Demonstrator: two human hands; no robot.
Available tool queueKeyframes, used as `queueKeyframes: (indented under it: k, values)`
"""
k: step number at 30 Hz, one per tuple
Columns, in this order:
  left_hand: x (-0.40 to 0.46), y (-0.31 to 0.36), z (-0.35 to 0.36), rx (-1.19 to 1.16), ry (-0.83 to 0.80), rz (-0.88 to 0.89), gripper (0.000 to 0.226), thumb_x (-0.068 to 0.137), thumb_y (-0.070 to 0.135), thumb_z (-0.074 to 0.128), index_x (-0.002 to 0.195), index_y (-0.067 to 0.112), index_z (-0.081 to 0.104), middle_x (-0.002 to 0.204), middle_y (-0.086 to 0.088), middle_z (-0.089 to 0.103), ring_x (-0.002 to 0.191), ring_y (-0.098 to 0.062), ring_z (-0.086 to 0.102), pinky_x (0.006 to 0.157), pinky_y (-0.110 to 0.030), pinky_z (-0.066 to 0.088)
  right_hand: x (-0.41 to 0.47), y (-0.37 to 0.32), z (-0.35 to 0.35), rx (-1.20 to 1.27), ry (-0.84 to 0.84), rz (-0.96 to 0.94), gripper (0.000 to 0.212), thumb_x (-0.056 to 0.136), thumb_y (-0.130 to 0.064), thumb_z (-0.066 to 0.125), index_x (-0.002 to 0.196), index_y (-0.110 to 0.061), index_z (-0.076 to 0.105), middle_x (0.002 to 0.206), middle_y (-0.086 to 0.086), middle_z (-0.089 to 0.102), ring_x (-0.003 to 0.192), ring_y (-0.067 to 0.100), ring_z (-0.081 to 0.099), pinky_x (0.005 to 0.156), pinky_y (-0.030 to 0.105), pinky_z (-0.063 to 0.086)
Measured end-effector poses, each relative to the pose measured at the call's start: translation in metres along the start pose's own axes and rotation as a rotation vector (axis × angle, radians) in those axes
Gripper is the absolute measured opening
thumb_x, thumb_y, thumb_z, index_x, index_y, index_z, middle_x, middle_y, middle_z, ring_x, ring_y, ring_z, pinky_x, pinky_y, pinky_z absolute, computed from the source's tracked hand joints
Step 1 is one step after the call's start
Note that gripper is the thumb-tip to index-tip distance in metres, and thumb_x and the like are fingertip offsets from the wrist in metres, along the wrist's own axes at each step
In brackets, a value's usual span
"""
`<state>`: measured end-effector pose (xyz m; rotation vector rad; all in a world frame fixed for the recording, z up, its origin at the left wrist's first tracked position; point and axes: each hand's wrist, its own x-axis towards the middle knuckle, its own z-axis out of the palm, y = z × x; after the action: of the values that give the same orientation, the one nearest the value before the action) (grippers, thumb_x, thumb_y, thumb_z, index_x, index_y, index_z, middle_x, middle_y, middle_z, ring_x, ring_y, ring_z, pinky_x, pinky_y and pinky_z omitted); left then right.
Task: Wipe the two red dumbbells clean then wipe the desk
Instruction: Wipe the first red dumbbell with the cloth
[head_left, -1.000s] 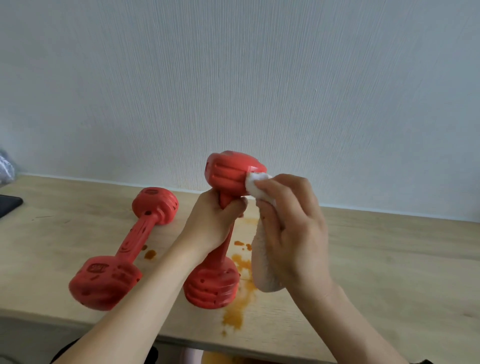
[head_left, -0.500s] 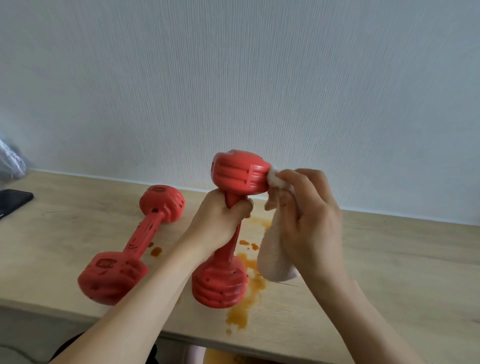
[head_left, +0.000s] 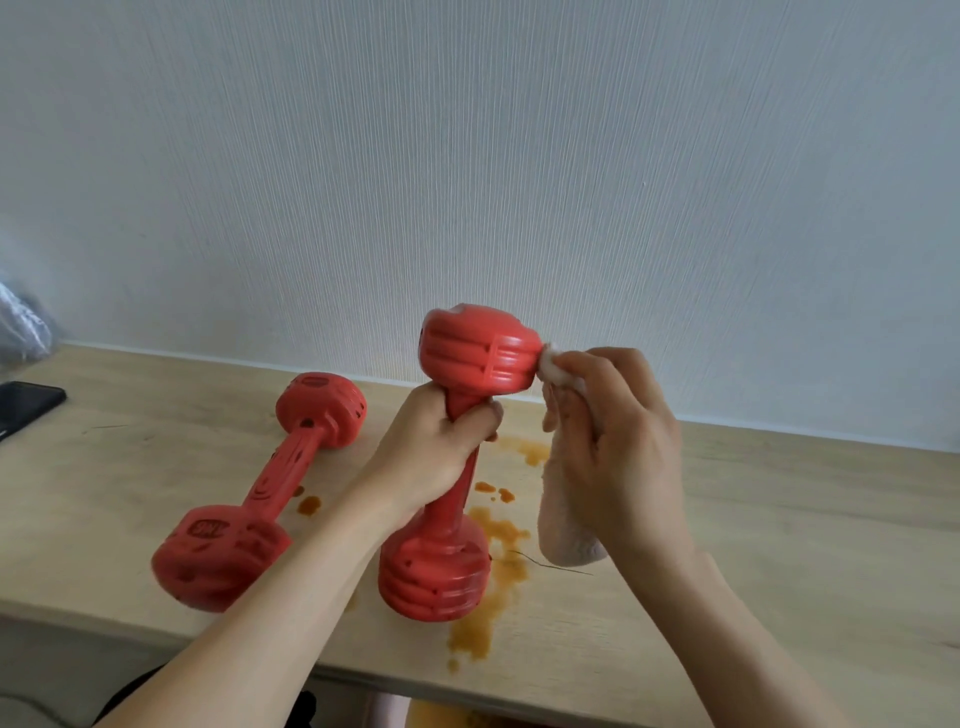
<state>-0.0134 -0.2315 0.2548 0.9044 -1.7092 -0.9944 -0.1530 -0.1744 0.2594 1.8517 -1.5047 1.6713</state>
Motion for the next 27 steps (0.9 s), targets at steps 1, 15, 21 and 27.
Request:
queueKeyframes:
  k: [1, 15, 21, 27]
  values:
    - [-0.001, 0.001, 0.0, -0.002, -0.007, 0.0, 0.022, 0.086, 0.013, 0.059, 0.064, 0.01, 0.057, 0.053, 0.007, 0.056, 0.053, 0.002, 0.053, 0.056, -0.012, 0.04, 0.0, 0.0, 0.0, 0.008, 0.001, 0.006, 0.023, 0.092, -0.015, 0.047, 0.104, -0.01, 0.066, 0.096, 0.005, 0.057, 0.081, 0.027, 0.059, 0.066, 0.043, 0.05]
    - [-0.002, -0.001, -0.003, -0.018, 0.017, -0.021, 0.026, 0.086, 0.016, 0.059, 0.06, 0.016, 0.057, 0.048, 0.014, 0.058, 0.051, 0.004, 0.052, 0.052, -0.009, 0.038, 0.002, -0.01, 0.003, 0.08, 0.023, -0.081, 0.023, 0.09, -0.011, 0.049, 0.104, -0.008, 0.067, 0.097, 0.008, 0.058, 0.084, 0.028, 0.06, 0.067, 0.042, 0.05]
    - [0.001, -0.002, -0.002, -0.033, 0.03, -0.04, 0.016, 0.072, 0.029, 0.052, 0.061, 0.019, 0.058, 0.052, 0.012, 0.061, 0.057, 0.0, 0.056, 0.062, -0.019, 0.043, 0.004, -0.014, 0.007, 0.12, 0.003, -0.101, 0.023, 0.089, -0.002, 0.054, 0.107, -0.014, 0.06, 0.101, 0.004, 0.057, 0.088, 0.023, 0.06, 0.072, 0.033, 0.05]
    - [0.0, -0.003, -0.004, -0.096, 0.002, -0.011, 0.018, 0.076, 0.022, 0.055, 0.058, 0.021, 0.057, 0.053, 0.011, 0.057, 0.057, 0.001, 0.054, 0.06, -0.013, 0.042, 0.004, 0.003, 0.01, 0.135, -0.043, 0.061, 0.013, 0.089, -0.003, 0.056, 0.099, -0.009, 0.063, 0.093, -0.005, 0.057, 0.078, 0.003, 0.056, 0.068, 0.011, 0.043]
